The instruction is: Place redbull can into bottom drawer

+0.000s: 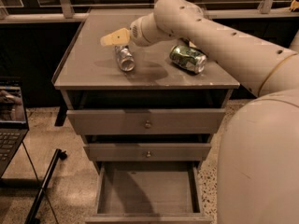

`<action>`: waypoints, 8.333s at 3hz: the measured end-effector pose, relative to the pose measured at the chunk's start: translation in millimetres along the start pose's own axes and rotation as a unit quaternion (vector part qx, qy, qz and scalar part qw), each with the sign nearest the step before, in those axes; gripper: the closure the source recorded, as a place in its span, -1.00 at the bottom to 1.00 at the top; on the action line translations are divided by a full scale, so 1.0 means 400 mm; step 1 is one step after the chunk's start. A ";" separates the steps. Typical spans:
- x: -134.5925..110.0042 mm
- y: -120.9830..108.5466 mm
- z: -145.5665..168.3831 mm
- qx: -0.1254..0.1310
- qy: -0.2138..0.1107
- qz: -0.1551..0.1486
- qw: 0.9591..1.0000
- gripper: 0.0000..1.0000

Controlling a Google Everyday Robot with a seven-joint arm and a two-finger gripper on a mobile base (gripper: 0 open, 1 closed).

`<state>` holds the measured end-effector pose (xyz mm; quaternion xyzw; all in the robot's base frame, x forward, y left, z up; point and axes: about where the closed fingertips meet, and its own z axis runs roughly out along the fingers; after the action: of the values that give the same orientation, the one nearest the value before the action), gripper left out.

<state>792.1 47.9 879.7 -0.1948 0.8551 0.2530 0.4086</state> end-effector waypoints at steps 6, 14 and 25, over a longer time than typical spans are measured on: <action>0.088 -0.025 0.092 0.071 0.070 -0.053 0.994 0.79; 0.257 0.023 -0.517 -0.299 0.039 0.042 0.952 1.00; 0.810 -0.025 -0.422 -0.214 -0.085 0.212 0.950 1.00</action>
Offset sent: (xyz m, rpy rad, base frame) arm 0.0093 0.0071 -0.0565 -0.2133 0.0595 -0.0225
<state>505.1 -101.0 709.4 -0.0700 0.7650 0.5258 0.3653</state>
